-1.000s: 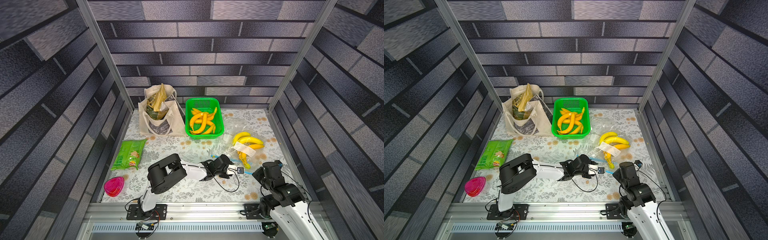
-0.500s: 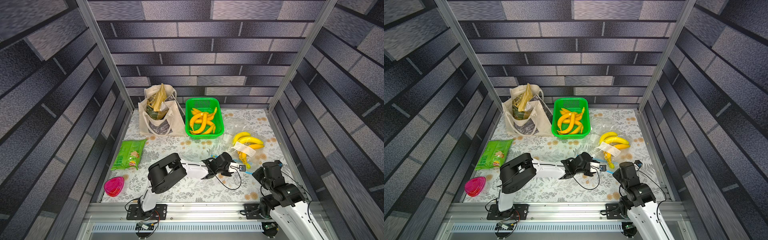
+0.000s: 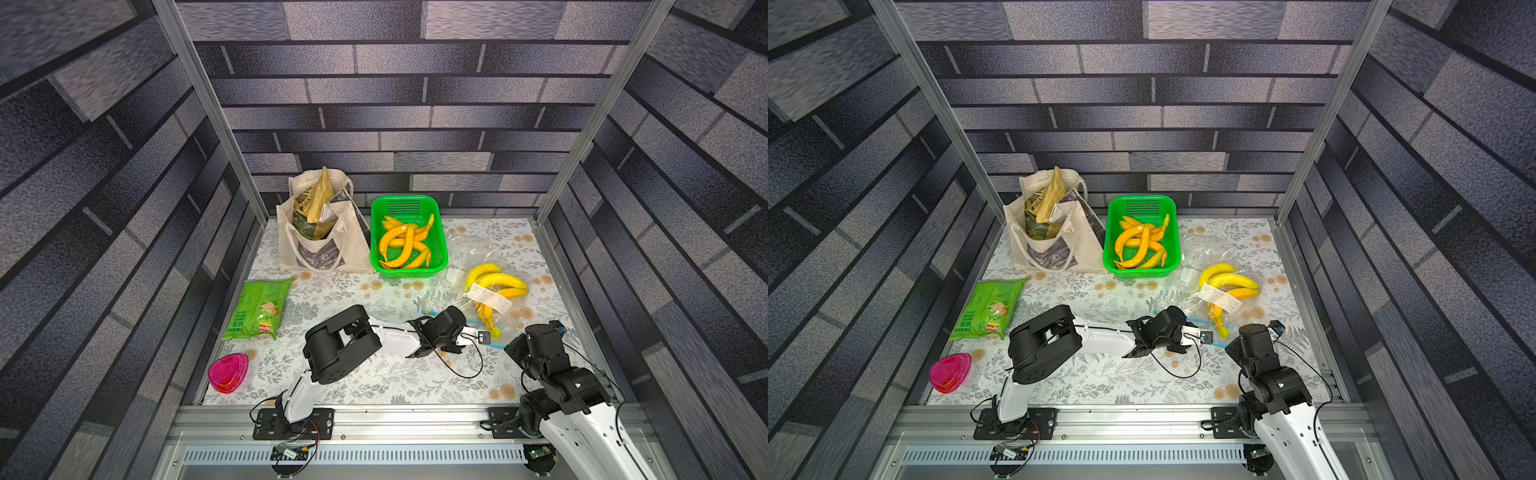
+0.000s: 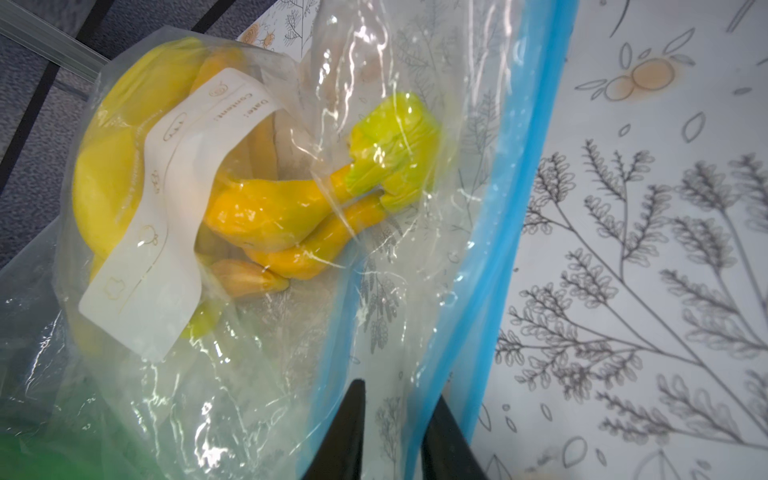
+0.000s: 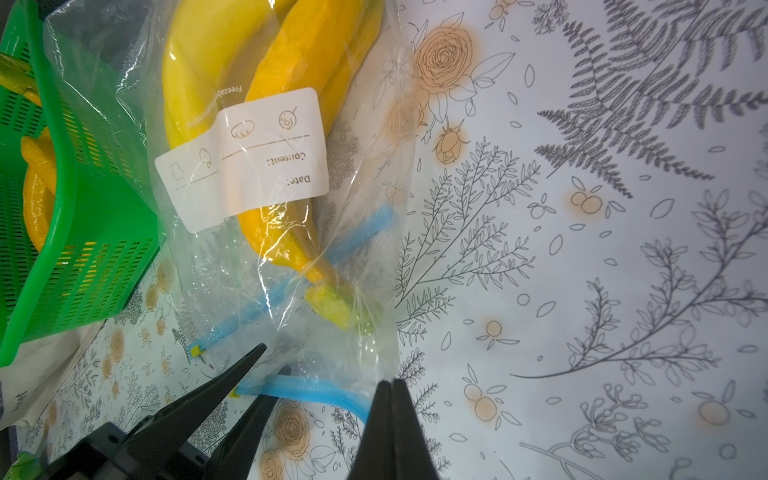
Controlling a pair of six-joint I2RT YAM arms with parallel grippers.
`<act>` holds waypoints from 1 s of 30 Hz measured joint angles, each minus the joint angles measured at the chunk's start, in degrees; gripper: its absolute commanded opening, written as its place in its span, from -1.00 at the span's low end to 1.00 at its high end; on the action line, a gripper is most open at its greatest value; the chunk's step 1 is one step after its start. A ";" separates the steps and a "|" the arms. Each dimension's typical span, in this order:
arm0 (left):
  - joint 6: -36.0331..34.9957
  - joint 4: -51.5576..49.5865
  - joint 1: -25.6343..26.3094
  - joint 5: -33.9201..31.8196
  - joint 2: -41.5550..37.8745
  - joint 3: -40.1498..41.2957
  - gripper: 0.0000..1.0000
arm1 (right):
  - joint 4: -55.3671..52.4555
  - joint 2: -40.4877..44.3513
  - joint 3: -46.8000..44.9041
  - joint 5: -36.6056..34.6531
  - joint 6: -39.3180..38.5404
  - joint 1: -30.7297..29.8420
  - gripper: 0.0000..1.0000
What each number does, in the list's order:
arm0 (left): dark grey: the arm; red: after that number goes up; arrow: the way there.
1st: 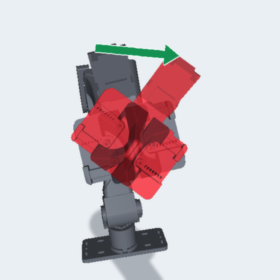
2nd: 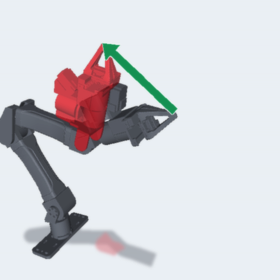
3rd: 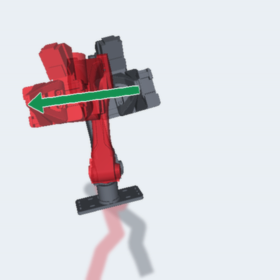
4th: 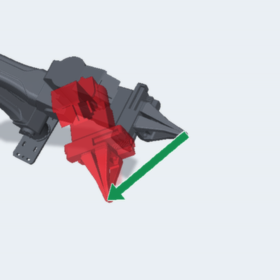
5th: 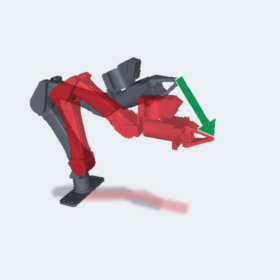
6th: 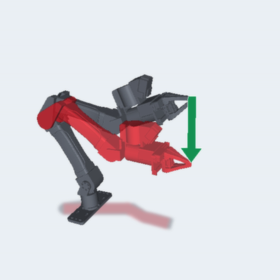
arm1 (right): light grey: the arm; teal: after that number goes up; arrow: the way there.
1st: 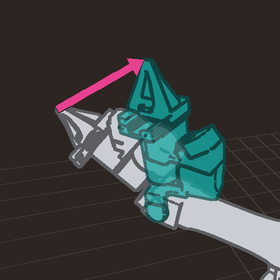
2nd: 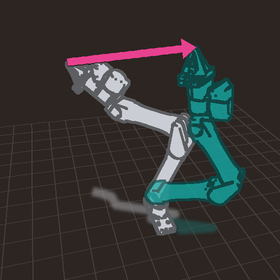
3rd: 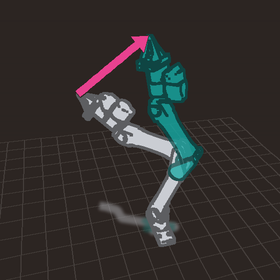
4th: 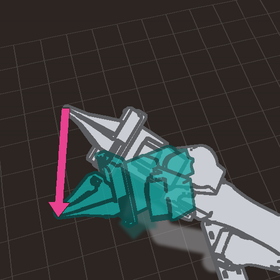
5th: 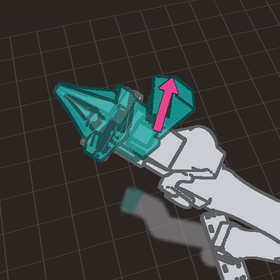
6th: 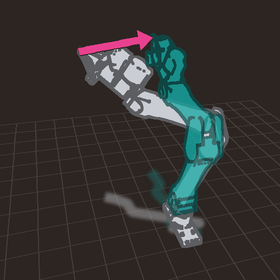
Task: Open the zip-top bag and take out the banana
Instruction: Open the zipper of the food storage bag at the center of the board.
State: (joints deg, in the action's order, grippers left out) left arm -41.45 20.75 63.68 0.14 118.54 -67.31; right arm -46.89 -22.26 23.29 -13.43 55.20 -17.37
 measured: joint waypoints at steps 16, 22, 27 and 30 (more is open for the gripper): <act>11.80 4.55 -2.01 0.92 0.68 -2.32 -1.00 | 3.91 8.26 -0.39 5.01 -4.94 0.00 -0.02; 17.07 4.07 -2.60 1.01 0.68 -6.29 -1.00 | 13.73 6.91 -7.72 13.44 -3.80 0.00 0.05; 18.97 4.00 -2.16 1.07 0.66 -7.19 -1.00 | 15.58 5.25 -9.05 14.40 -3.19 0.00 0.05; 19.39 3.93 -1.77 0.68 0.66 -7.19 -1.00 | 12.83 5.25 -6.32 11.21 -4.02 0.00 0.06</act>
State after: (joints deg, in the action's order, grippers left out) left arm -22.06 24.69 61.91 0.82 119.20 -74.50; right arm -34.06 -17.02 16.97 -2.22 51.18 -17.37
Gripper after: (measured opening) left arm 0.053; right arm 0.529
